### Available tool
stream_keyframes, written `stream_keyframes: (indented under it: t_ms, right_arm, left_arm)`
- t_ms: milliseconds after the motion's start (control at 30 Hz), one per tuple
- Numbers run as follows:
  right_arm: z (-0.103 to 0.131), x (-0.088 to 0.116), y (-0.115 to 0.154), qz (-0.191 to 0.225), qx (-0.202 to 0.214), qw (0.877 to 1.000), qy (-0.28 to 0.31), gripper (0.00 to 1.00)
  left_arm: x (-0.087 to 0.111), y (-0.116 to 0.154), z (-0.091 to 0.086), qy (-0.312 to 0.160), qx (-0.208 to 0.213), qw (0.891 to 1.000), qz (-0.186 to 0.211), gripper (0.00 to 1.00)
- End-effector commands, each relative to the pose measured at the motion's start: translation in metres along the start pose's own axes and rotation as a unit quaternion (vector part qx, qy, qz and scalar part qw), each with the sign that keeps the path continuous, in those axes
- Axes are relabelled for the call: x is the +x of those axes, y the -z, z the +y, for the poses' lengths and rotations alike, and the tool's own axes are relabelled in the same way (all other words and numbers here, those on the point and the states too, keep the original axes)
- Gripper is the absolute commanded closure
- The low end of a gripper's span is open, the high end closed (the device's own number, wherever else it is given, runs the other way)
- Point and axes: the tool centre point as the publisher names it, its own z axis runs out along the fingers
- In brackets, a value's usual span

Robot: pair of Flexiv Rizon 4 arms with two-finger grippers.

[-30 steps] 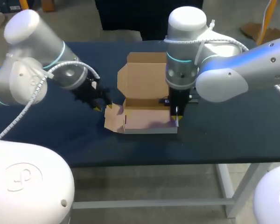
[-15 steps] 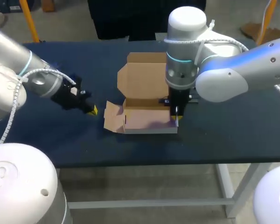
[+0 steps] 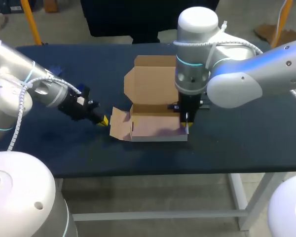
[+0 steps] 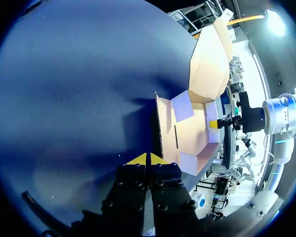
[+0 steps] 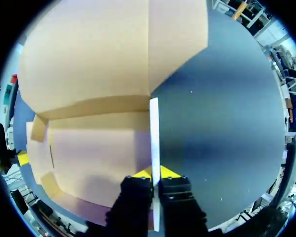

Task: Assemble the packaging by folding the flat box into shape, placing the metal phone stand inside, and closing the box properly

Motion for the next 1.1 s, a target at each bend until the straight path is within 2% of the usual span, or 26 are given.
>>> stream_keyframes:
  t_ms: [33,367,600,800,1100]
  right_arm:
    - [0.000,0.001,0.001,-0.001,0.001,1.000,0.000,1.00]
    - [0.000,0.001,0.001,-0.001,0.001,1.000,0.000,1.00]
    - [0.000,0.001,0.001,-0.001,0.001,1.000,0.000,1.00]
    - [0.000,0.001,0.001,-0.001,0.001,1.000,0.000,1.00]
    - [0.000,0.001,0.001,-0.001,0.001,1.000,0.000,1.00]
  left_arm:
    - [0.000,-0.008,-0.004,-0.003,-0.003,1.000,0.014,1.00]
    - [0.019,-0.007,-0.001,-0.017,0.012,0.997,0.075,1.00]
    - [0.029,-0.009,0.001,-0.030,0.017,0.995,0.099,1.00]
    - [0.030,-0.016,0.001,-0.034,0.021,0.997,0.061,1.00]
    - [0.012,-0.004,0.002,-0.019,0.026,0.999,0.033,1.00]
